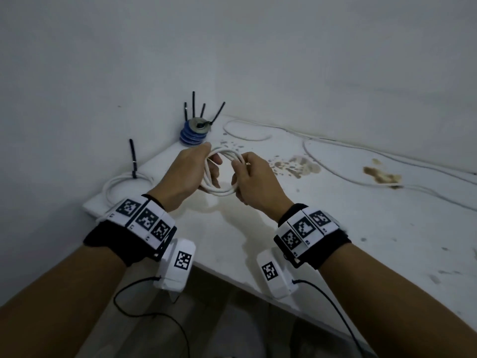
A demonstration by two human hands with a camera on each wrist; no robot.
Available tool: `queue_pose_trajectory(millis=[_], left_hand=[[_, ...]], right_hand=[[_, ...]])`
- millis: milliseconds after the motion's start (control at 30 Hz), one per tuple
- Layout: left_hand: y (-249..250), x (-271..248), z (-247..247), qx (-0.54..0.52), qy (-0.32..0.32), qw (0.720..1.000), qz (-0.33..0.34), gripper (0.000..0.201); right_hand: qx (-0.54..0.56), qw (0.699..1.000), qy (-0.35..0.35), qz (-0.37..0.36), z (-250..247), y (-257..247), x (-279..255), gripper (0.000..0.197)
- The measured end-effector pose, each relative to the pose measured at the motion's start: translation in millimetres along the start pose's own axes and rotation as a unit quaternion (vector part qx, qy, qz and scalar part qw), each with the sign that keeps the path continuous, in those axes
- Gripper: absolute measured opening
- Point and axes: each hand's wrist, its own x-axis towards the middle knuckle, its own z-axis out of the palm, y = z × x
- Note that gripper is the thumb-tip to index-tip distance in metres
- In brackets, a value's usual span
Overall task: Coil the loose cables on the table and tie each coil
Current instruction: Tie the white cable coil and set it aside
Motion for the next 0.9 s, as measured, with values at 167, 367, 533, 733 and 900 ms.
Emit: queue_pose_trajectory(millis=[167, 367, 533, 733, 900], left_hand=[[-14.0, -3.4, -55.2, -0.011, 0.091, 0.996, -0.024, 0.051], [-29.9, -1.0, -102.9, -0.06, 0.101, 0.992, -0.034, 0.052], [-35.2, 3.4, -115.3, -0.07, 0.078, 0.994, -0.026, 0.061], [-39.7, 11.3, -119.4, -0.148, 0.038, 0.986, -0.061, 0.048], [-38.5, 13.9, -119.7, -0.231, -0.009, 0.969, -0.089, 0.041]], right_hand=[[0.03, 0.994, -0.104, 0.032, 37.5, -24.9, 16.6, 0.043], [-0.138, 0.973, -0.174, 0.055, 70.7, -14.5, 73.2, 0.021], [-0.275, 0.942, -0.186, 0.054, 99.9, -9.6, 110.7, 0.025], [-0.374, 0.913, -0.154, 0.059, 116.8, -6.0, 130.0, 0.035], [-0.299, 0.943, -0.112, 0.095, 100.4, -1.5, 132.9, 0.034]])
